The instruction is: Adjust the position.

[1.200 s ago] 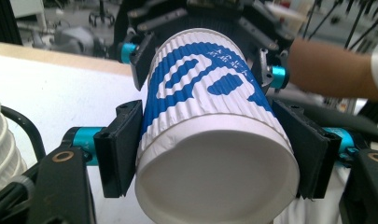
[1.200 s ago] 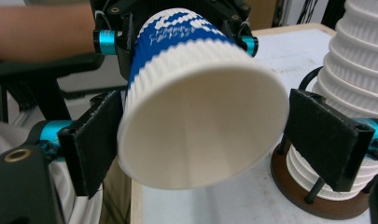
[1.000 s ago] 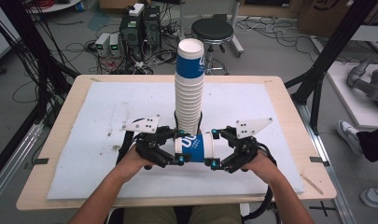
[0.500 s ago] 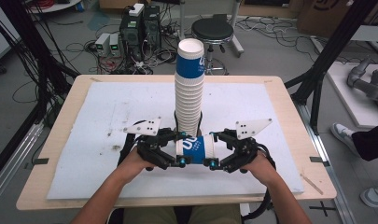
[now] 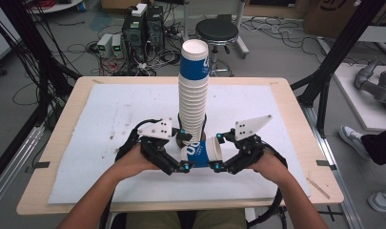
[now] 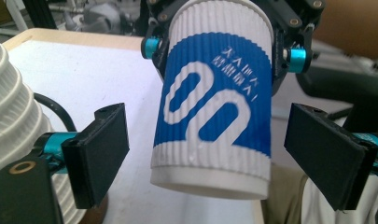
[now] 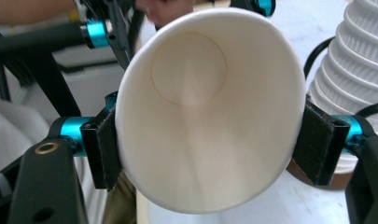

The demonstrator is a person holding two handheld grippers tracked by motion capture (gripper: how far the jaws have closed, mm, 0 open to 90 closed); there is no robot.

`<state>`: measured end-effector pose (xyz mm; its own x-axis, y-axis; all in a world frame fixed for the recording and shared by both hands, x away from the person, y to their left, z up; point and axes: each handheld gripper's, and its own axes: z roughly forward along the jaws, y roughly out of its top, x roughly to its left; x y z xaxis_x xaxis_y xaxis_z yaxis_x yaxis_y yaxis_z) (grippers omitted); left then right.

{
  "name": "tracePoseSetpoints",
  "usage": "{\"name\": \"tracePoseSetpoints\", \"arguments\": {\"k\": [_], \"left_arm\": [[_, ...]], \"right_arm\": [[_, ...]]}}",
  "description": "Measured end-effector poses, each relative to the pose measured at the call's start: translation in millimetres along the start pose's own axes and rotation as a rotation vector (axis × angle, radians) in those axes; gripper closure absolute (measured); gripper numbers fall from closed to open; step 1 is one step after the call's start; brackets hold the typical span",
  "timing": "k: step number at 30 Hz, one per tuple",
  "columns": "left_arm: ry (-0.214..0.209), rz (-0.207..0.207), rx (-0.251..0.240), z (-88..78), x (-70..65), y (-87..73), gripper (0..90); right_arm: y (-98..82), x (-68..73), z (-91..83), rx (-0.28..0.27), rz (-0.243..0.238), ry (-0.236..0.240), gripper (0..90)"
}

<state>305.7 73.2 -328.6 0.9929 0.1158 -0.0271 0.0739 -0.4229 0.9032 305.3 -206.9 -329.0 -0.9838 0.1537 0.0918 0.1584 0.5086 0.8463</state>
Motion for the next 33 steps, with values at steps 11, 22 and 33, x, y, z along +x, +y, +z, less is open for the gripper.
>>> {"name": "tracePoseSetpoints", "arguments": {"k": [11,22,33], "left_arm": [[-0.024,0.046,0.161,18.0,0.0,3.7,14.3],[-0.102,0.067,0.232,35.5,-1.7,2.5,27.2],[-0.071,0.009,0.132,24.0,0.9,-18.2,28.0]], "right_arm": [[20.2,4.9,11.1,0.161,-0.067,-0.021,22.8],[21.2,6.9,20.6,0.225,-0.090,0.006,22.9],[17.5,5.3,-0.5,0.011,-0.016,-0.021,18.9]]}}
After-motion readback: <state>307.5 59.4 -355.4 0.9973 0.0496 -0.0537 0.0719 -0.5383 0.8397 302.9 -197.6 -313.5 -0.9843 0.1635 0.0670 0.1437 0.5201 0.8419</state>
